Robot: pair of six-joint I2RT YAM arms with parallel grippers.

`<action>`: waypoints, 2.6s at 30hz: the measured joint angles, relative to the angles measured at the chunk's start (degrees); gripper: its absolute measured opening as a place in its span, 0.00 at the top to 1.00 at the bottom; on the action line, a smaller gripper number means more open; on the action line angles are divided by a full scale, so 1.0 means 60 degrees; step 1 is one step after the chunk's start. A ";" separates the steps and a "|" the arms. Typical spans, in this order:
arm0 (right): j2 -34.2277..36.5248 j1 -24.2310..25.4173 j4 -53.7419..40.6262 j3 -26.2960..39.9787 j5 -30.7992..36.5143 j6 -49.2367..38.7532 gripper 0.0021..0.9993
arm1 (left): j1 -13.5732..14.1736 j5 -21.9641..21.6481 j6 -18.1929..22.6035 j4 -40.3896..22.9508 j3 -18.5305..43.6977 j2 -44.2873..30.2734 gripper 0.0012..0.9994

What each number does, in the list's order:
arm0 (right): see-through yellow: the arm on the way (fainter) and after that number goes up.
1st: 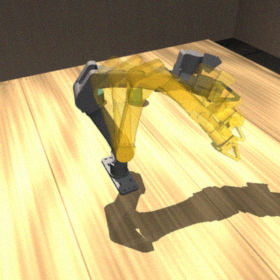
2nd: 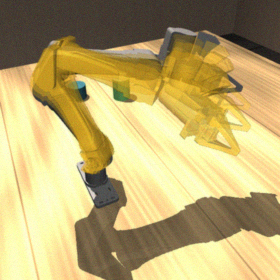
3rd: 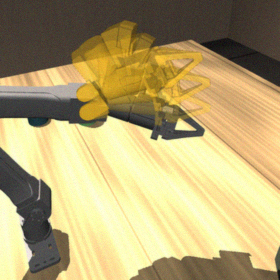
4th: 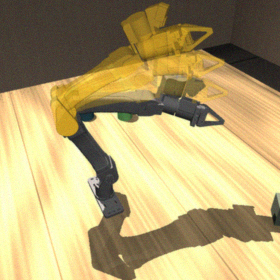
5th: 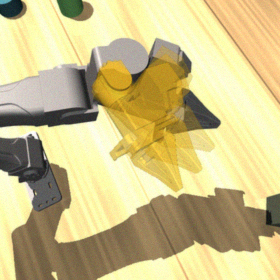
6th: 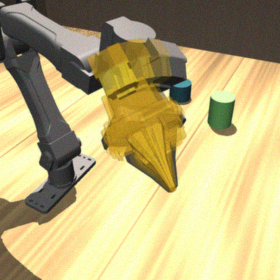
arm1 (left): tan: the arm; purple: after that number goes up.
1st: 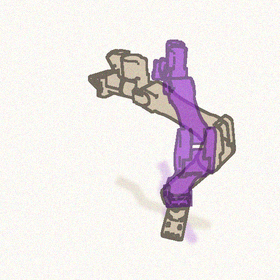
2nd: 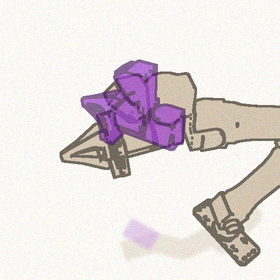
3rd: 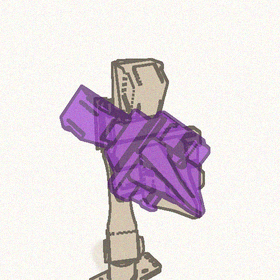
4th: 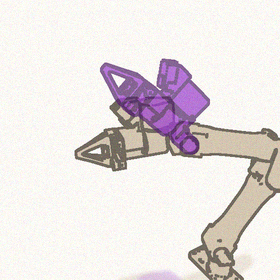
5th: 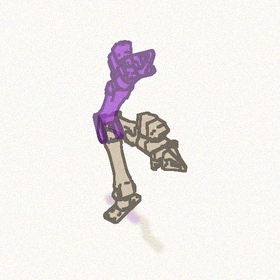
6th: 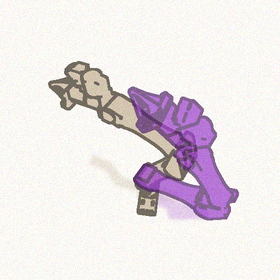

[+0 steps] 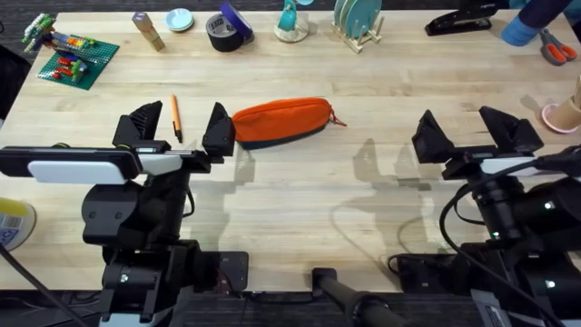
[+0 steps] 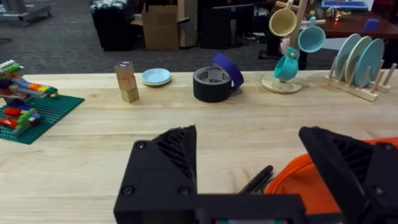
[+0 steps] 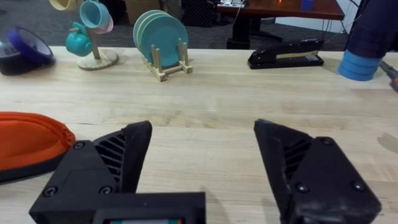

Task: Unzip the bag, pick up the pens from the table one at a time and place them inside, then zip the bag closed.

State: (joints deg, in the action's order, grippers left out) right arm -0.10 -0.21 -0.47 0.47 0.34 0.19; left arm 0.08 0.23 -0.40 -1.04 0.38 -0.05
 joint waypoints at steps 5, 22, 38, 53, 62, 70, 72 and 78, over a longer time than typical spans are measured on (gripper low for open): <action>0.0002 0.0000 -0.0047 0.0004 -0.0002 0.0000 0.00 | 0.0000 0.0000 0.0000 -0.0004 0.0000 0.0000 0.00; 0.0004 0.0000 0.0011 0.0004 -0.0073 0.0000 0.00 | 0.0000 -0.0002 0.0000 0.0038 0.0013 0.0000 0.00; 0.0222 0.0000 -0.1966 0.2677 -0.0241 0.0000 0.00 | 0.0000 -0.0206 0.0004 -0.2941 0.2901 -0.0089 0.01; 0.5096 0.0000 -0.5888 0.7391 -0.0795 0.0130 0.00 | 0.0000 -0.0252 0.0003 -0.7078 0.7238 -0.3574 0.01; 0.8485 0.0000 -0.7769 0.9756 -0.1399 0.0178 0.00 | 0.0000 0.0232 0.0000 -0.8362 0.8869 -0.6230 0.01; 1.0723 0.0000 -0.8151 1.0735 -0.1493 0.0182 0.00 | 0.0000 0.0530 0.0003 -0.8354 0.9180 -0.7987 0.01; 1.1011 0.0000 -0.8158 1.0735 -0.1494 0.0182 0.00 | 0.0000 0.0537 0.0002 -0.8292 0.9180 -0.8217 0.01; 1.1183 0.0000 -0.8150 1.0739 -0.1494 0.0182 0.00 | 0.0000 0.0543 0.0000 -0.8225 0.9180 -0.8558 0.01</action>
State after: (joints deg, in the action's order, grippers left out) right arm 67.00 -0.21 -49.37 64.90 -8.62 1.28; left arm 0.08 3.49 -0.40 -50.39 55.46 -51.40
